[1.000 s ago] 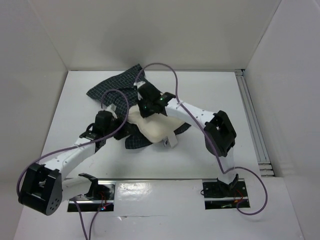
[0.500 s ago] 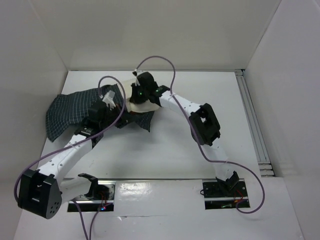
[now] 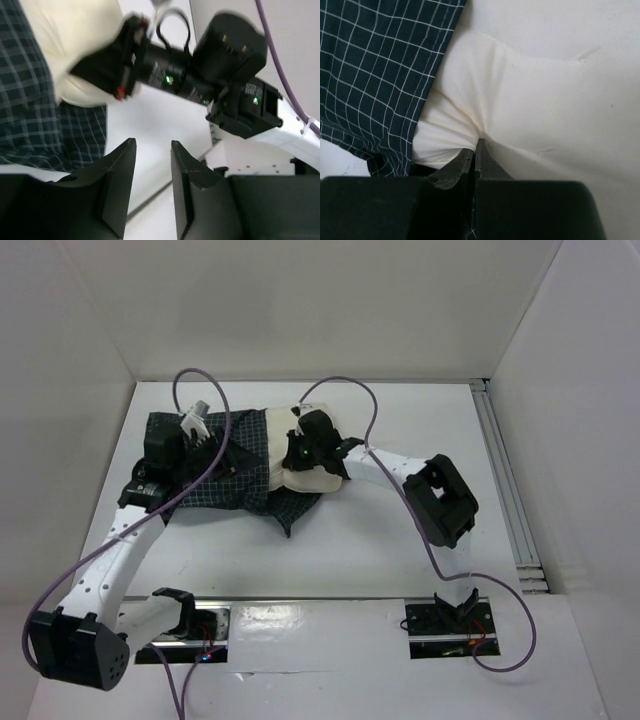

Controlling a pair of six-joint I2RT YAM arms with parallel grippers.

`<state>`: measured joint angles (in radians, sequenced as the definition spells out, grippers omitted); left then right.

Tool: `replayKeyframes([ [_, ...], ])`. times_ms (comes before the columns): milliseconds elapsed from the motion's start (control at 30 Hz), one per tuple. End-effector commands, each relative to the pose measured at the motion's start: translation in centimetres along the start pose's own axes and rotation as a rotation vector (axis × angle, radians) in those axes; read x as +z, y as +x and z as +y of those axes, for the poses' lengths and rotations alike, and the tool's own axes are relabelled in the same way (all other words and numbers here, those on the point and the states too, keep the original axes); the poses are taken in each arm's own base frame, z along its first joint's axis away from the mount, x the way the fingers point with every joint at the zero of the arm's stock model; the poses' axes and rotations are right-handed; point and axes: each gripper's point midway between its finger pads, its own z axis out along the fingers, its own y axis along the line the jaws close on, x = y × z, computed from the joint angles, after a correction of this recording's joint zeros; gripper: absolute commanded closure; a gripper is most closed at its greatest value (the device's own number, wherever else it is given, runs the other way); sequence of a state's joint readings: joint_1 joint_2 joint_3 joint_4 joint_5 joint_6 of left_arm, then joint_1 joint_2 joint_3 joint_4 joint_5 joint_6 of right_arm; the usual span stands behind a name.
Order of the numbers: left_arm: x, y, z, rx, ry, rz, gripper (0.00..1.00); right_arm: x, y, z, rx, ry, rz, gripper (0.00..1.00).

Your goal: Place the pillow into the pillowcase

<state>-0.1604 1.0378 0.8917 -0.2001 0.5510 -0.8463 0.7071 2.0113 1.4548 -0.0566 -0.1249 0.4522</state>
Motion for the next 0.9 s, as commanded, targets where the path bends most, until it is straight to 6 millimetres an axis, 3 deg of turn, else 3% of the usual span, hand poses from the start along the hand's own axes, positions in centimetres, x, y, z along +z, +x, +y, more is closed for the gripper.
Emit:
replayKeyframes([
  [0, -2.4, -1.9, -0.2, 0.098, -0.048, -0.043, 0.54, -3.2, -2.8, 2.9, -0.013, -0.042, -0.123, 1.0],
  [100, -2.0, -3.3, 2.4, 0.067, -0.17, -0.065, 0.59, -3.7, -0.5, 5.2, -0.077, -0.092, -0.07, 0.97],
  [133, -0.9, -3.5, 4.0, 0.047, -0.222, -0.034, 0.53, -4.3, 0.0, 5.6, -0.098, -0.071, -0.043, 0.71],
  [167, -0.4, -3.8, 4.8, 0.033, -0.253, -0.028, 0.45, -4.9, -0.1, 6.2, -0.123, -0.06, -0.042, 0.52],
  [267, 2.1, -4.3, 6.3, 0.085, -0.347, 0.03, 0.37, -8.0, -2.2, 6.2, -0.155, 0.044, -0.109, 0.13],
  [300, 2.4, -5.9, 6.2, 0.134, -0.394, -0.002, 0.35, -9.1, -3.9, 5.0, -0.141, 0.095, -0.156, 0.1],
  [367, 4.3, -4.9, 7.3, 0.169, -0.467, 0.069, 0.35, -12.0, -5.6, 3.0, -0.077, 0.138, -0.2, 0.08],
  [400, 4.9, -5.9, 6.8, 0.199, -0.489, 0.05, 0.35, -12.9, -6.5, 1.9, -0.045, 0.148, -0.219, 0.08],
  [433, 5.2, -6.5, 7.7, 0.234, -0.555, 0.04, 0.35, -13.6, -6.7, -1.1, 0.017, 0.177, -0.217, 0.11],
  [500, 6.2, -5.9, 8.5, 0.27, -0.647, 0.077, 0.35, -14.7, -7.1, -3.4, 0.075, 0.184, -0.221, 0.15],
  [533, 7.2, -6.7, 9.7, 0.296, -0.717, 0.07, 0.35, -15.0, -7.3, -5.5, 0.132, 0.175, -0.207, 0.15],
  [633, 8.9, -6.6, 10.3, 0.332, -0.783, 0.092, 0.35, -14.4, -6.5, -9.3, 0.233, 0.128, -0.156, 0.11],
  [667, 9.5, -6.4, 11.5, 0.346, -0.836, 0.097, 0.35, -14.0, -6.1, -8.9, 0.257, 0.053, -0.118, 0.07],
  [733, 10.5, -7.2, 11.6, 0.375, -0.861, 0.08, 0.31, -12.2, -5.0, -10.2, 0.286, 0.021, -0.068, 0.03],
  [767, 10.1, -7.1, 12.7, 0.382, -0.925, 0.099, 0.31, -11.7, -4.8, -9.8, 0.289, -0.014, -0.042, 0.03],
  [800, 10.9, -6.2, 13.9, 0.39, -0.959, 0.139, 0.31, -10.5, -4.1, -10.2, 0.299, -0.022, -0.013, 0.03],
  [867, 11.0, -6.4, 14.7, 0.391, -1.014, 0.149, 0.31, -9.5, -4.1, -10.0, 0.297, -0.064, 0.002, 0.03],
])
